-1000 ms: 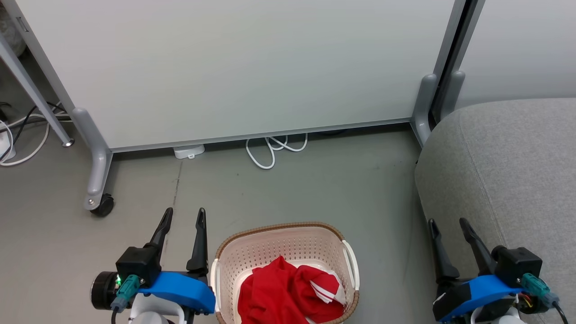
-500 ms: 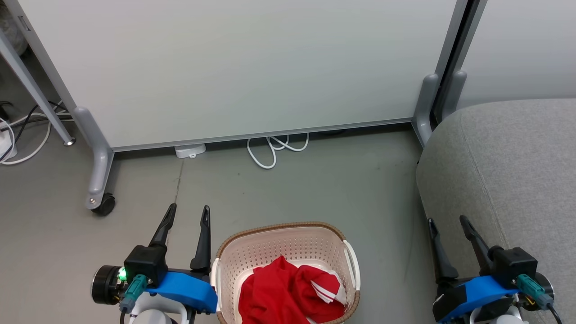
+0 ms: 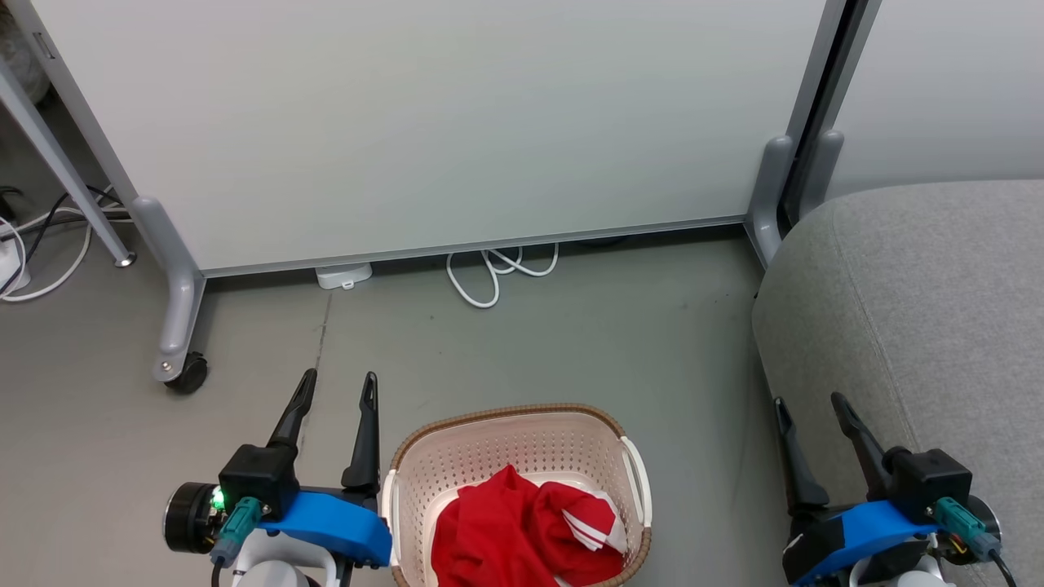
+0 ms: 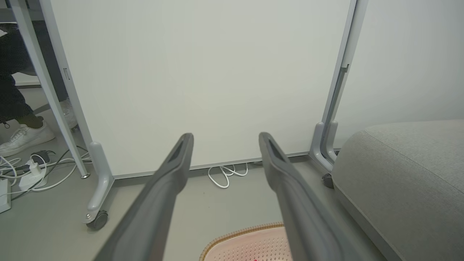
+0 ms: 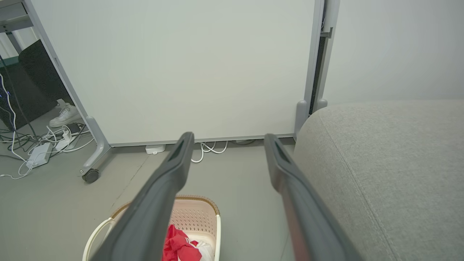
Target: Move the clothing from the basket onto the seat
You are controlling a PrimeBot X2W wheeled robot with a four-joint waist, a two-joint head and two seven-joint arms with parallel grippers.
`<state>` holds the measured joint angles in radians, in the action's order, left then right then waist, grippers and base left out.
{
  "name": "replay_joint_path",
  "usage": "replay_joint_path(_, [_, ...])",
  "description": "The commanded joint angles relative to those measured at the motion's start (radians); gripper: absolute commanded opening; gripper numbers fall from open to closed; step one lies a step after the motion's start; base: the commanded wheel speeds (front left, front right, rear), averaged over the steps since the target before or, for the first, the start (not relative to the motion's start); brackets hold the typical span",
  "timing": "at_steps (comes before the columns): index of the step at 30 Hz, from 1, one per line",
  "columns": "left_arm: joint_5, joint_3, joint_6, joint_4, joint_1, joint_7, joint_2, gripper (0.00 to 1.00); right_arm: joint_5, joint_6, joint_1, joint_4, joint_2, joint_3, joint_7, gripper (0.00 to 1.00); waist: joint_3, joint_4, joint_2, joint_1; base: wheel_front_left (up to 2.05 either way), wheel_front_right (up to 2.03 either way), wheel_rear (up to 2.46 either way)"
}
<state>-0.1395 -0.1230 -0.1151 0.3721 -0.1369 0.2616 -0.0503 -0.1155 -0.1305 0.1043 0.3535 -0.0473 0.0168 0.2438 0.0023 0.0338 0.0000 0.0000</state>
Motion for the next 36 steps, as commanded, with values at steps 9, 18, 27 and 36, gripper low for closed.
replay_joint_path(9, [-0.018,0.002,-0.003,0.039,-0.011,0.005,0.0,1.0,-0.018,0.0,0.032,-0.005,-0.005,-0.041,0.006,1.0,0.029,-0.045,0.0,0.0,0.0,0.0,0.0])
replay_joint_path(18, [-0.013,-0.007,-0.009,0.145,-0.097,0.005,-0.006,1.0,-0.039,0.0,0.085,-0.034,-0.005,-0.115,0.007,1.0,0.153,-0.13,0.0,0.0,0.0,0.0,0.0])
replay_joint_path(27, [-0.016,0.003,-0.013,0.306,-0.251,0.005,-0.053,1.0,-0.078,0.0,0.194,-0.082,-0.004,-0.209,0.015,1.0,0.367,-0.245,0.0,0.0,0.0,0.0,0.0])
replay_joint_path(36, [-0.033,0.036,-0.014,0.457,-0.379,0.005,-0.126,1.0,-0.121,0.0,0.26,-0.127,-0.003,-0.248,0.022,1.0,0.57,-0.348,0.0,0.0,0.0,0.0,0.0])
